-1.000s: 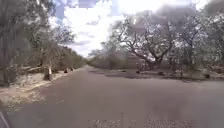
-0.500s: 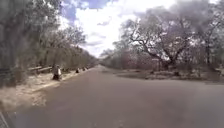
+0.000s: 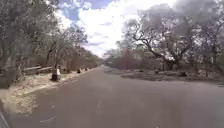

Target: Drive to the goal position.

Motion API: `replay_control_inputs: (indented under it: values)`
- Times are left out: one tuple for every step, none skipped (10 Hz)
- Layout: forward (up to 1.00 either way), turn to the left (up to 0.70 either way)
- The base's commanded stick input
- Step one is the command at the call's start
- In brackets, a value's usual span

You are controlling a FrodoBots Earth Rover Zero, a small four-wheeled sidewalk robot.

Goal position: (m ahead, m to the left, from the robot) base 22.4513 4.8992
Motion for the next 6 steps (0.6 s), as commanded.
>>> replay_control_inputs:
  values:
    - [0.7,0.0]
    - [0.7,0.0]
    - [0.7,0.05]
    - [0.7,0.21]
    - [0.7,0.0]
    - [0.7,0.0]
